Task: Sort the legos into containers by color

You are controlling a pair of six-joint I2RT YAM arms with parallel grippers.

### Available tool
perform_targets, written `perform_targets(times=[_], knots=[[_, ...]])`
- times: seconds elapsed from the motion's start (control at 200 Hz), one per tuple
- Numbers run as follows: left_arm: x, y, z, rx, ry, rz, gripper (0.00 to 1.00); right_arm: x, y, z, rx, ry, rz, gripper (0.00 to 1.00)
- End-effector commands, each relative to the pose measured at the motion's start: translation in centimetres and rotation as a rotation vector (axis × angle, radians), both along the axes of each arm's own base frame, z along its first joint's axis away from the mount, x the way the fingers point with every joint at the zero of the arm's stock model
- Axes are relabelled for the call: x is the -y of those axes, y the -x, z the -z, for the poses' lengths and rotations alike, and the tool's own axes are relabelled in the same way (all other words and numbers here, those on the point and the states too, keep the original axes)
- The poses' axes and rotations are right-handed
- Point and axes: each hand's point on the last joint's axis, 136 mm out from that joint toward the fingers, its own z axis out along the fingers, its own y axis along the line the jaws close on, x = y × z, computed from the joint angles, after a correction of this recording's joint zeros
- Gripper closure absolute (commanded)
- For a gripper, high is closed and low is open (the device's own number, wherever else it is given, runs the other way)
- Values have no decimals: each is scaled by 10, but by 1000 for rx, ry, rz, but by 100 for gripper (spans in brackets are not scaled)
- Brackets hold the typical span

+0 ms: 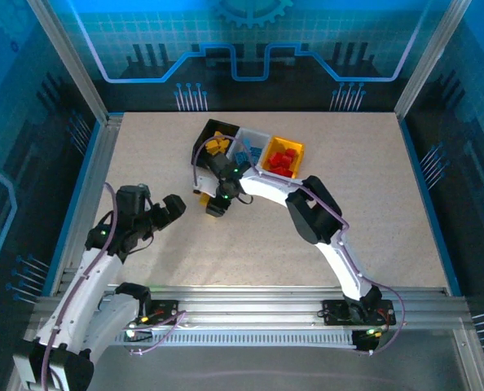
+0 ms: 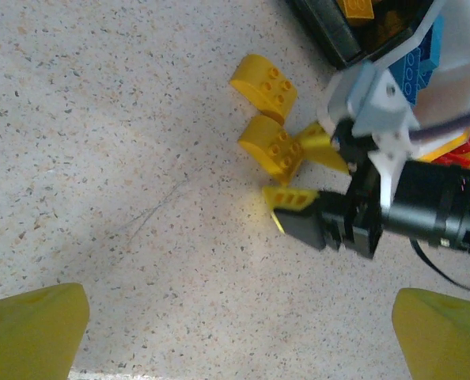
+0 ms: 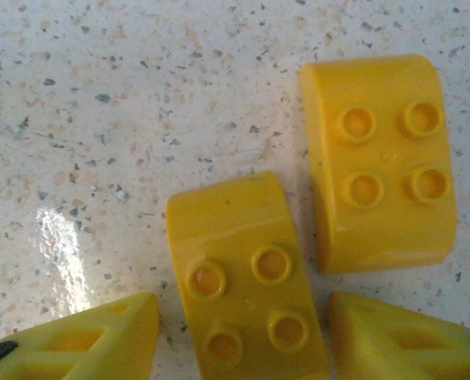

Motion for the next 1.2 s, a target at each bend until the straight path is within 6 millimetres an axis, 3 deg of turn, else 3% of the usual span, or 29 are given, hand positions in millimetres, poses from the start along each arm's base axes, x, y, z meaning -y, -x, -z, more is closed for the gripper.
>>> perform_targets(times=[0.0, 0.18, 0.46, 0.65, 0.67, 0.82, 0.941, 1.076, 1.196], knots=[[-4, 5, 8, -10, 5, -16, 1, 0, 44, -18, -88, -60, -38, 45], [-5, 6, 13, -10, 12, -28, 1, 12, 28, -16, -44, -55, 128, 41], [-6, 5, 11, -7, 11, -29, 1, -7, 15, -3, 3, 35, 324, 34], [-7, 9, 13, -16, 1, -24, 1, -8, 10, 4, 29, 91, 447, 33], [-8, 10, 13, -16, 1, -25, 1, -7, 12, 16, 25, 116, 449, 33], [-8, 11, 13, -15, 3, -27, 1, -6, 7, 23, 57, 172, 489, 33], [-8, 10, 11, -9, 5, -26, 1, -2, 5, 26, 49, 188, 505, 42], [-9, 11, 11, -7, 3, -27, 1, 2, 3, 22, 39, 178, 528, 65], [-10, 13, 11, -3, 2, -33, 1, 3, 4, 16, 40, 169, 521, 70]])
